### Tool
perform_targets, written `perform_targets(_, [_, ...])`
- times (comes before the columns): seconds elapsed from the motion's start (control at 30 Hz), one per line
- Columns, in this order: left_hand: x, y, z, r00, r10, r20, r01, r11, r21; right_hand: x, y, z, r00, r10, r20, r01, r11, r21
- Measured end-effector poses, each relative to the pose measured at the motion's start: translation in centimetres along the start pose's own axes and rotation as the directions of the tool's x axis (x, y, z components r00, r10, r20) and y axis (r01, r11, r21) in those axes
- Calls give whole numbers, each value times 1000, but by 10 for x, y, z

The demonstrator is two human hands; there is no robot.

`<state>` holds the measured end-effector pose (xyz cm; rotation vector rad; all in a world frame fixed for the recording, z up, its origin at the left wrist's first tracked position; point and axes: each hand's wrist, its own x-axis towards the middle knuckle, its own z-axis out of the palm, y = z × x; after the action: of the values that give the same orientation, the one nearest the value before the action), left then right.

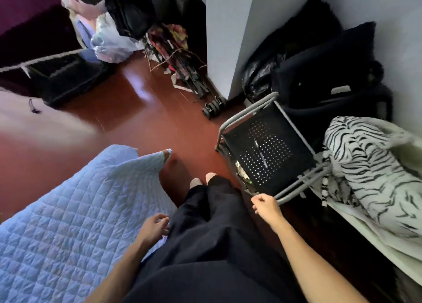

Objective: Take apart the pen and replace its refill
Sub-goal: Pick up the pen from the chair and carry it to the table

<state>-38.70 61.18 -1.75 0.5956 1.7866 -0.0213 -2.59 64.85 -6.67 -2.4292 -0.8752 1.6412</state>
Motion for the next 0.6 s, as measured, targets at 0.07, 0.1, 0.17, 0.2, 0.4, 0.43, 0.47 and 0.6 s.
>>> perform_targets(0.07, [8, 16, -1, 1000, 18, 18, -19, 998, 60, 4, 0, -5, 999, 9, -31, -8, 1000, 28])
perform_targets(0.1, [13, 22, -1, 999, 21, 25, -23, 997, 76, 7, -3, -8, 999, 14, -43, -12, 999, 44])
perform_targets(0.17, [23, 32, -3, 999, 27, 26, -30, 992, 124, 18, -11, -14, 997, 28, -78, -22, 997, 72])
perform_targets(0.2, [27, 36, -4, 999, 29, 29, -34, 987, 155, 25, -15, -17, 995, 36, -95, -28, 996, 82])
perform_targets(0.4, [34, 64, -4, 996, 39, 79, -55, 975, 214, 77, -42, -30, 981, 52, -184, -24, 989, 148])
perform_targets(0.43, [36, 68, -3, 996, 37, 83, -53, 976, 209, 87, -47, -31, 979, 45, -200, -16, 989, 146])
perform_targets(0.47, [37, 71, -2, 996, 34, 88, -52, 977, 207, 96, -52, -32, 976, 40, -215, -10, 990, 139])
perform_targets(0.6, [51, 79, 6, 995, 22, 93, -43, 973, 229, 141, -65, -35, 965, 45, -257, -16, 993, 116])
